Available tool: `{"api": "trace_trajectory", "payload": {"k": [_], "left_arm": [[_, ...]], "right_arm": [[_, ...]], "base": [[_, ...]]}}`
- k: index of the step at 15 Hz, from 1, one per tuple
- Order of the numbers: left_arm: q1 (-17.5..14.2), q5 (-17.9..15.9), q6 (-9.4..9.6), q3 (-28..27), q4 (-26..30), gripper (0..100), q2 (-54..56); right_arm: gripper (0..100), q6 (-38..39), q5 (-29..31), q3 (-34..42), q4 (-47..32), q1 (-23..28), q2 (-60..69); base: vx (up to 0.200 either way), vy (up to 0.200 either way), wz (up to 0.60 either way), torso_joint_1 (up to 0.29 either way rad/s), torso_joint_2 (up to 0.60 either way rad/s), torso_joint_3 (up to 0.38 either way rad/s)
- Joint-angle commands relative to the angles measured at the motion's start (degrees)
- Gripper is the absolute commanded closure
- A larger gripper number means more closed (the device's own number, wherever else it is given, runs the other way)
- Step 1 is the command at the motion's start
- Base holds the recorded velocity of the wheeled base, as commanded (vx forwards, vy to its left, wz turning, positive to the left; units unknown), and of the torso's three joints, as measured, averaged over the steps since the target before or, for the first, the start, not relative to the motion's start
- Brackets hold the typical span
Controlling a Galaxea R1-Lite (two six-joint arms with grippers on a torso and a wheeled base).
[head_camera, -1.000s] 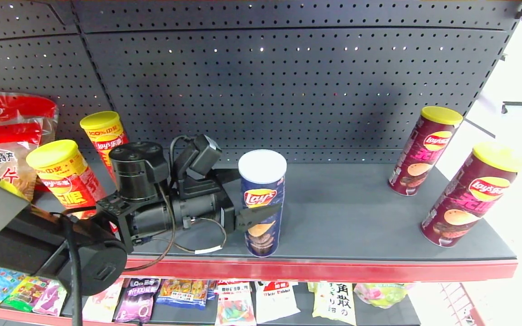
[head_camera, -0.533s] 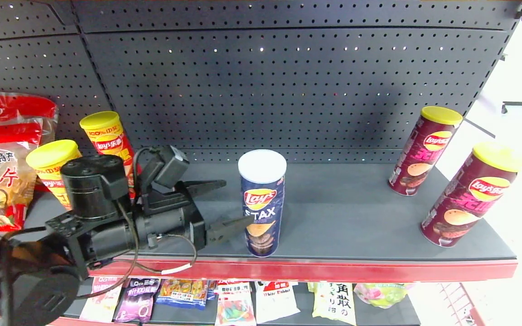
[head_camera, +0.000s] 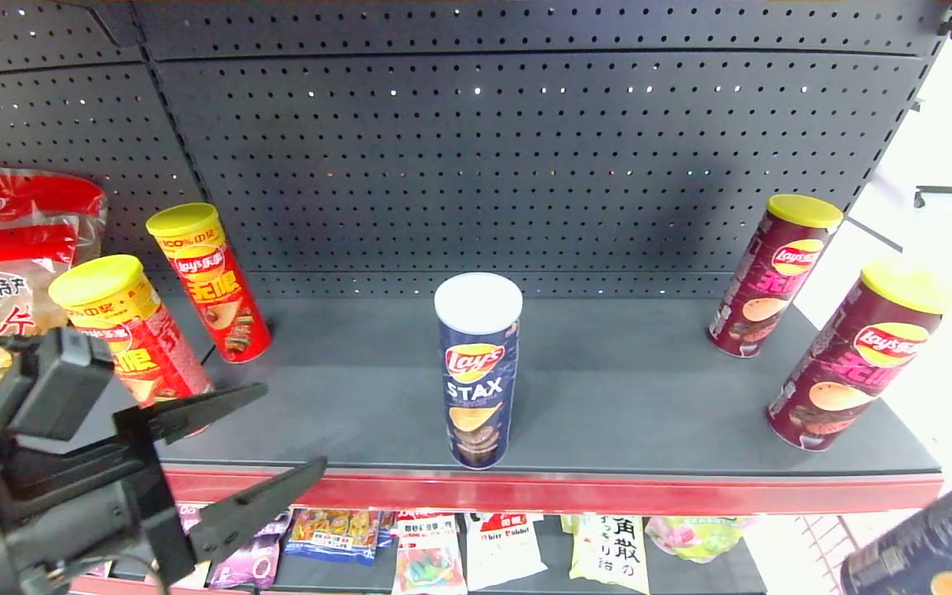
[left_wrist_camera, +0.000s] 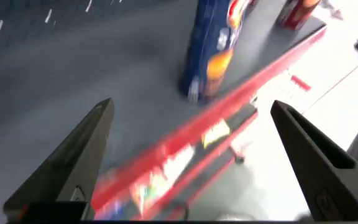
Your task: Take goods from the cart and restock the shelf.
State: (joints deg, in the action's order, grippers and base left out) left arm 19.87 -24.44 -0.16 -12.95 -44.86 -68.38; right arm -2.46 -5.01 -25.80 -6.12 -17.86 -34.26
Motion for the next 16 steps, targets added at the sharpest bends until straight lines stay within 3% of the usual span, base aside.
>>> {"api": "trace_trajectory", "payload": {"k": [1,2,4,5,6,9,16], "left_arm": [[-0.62,4.93,-0.72,-4.54,29.48,0,26.54],[-0.62,5.19,-0.72,-6.74,39.24,0,31.9],[-0.71,8.45,-0.63,-7.18,46.53,0,37.79],[-0.71,9.15,-0.63,-7.0,46.79,0,38.41],[-0.71,12.14,-0.72,-6.04,47.06,0,40.34],[-0.71,12.93,-0.63,-5.95,47.06,0,40.69],[-0.71,13.81,-0.63,-6.04,47.15,0,39.99]], "right_arm": [[100,0.18,-1.67,-14.19,9.9,-8.86,-25.95],[100,0.18,-1.67,-17.27,10.34,-11.58,-30.26],[100,0.27,-2.11,-22.19,10.69,-14.75,-37.73],[100,0.35,-2.37,-22.9,10.95,-14.92,-38.96],[100,0.27,-4.22,-25.62,15.35,-15.01,-45.81],[100,0.0,-7.56,-30.02,24.66,-13.87,-55.83],[100,-4.57,-11.6,-47.42,25.46,-10.97,-75.17]], "base": [[0.0,0.0,0.0,0.0,0.0,0.0],[0.0,0.0,0.0,0.0,0.0,0.0],[0.0,0.0,0.0,0.0,0.0,0.0],[0.0,0.0,0.0,0.0,0.0,0.0],[0.0,0.0,0.0,0.0,0.0,0.0],[0.0,0.0,0.0,0.0,0.0,0.0],[0.0,0.0,0.0,0.0,0.0,0.0]]}}
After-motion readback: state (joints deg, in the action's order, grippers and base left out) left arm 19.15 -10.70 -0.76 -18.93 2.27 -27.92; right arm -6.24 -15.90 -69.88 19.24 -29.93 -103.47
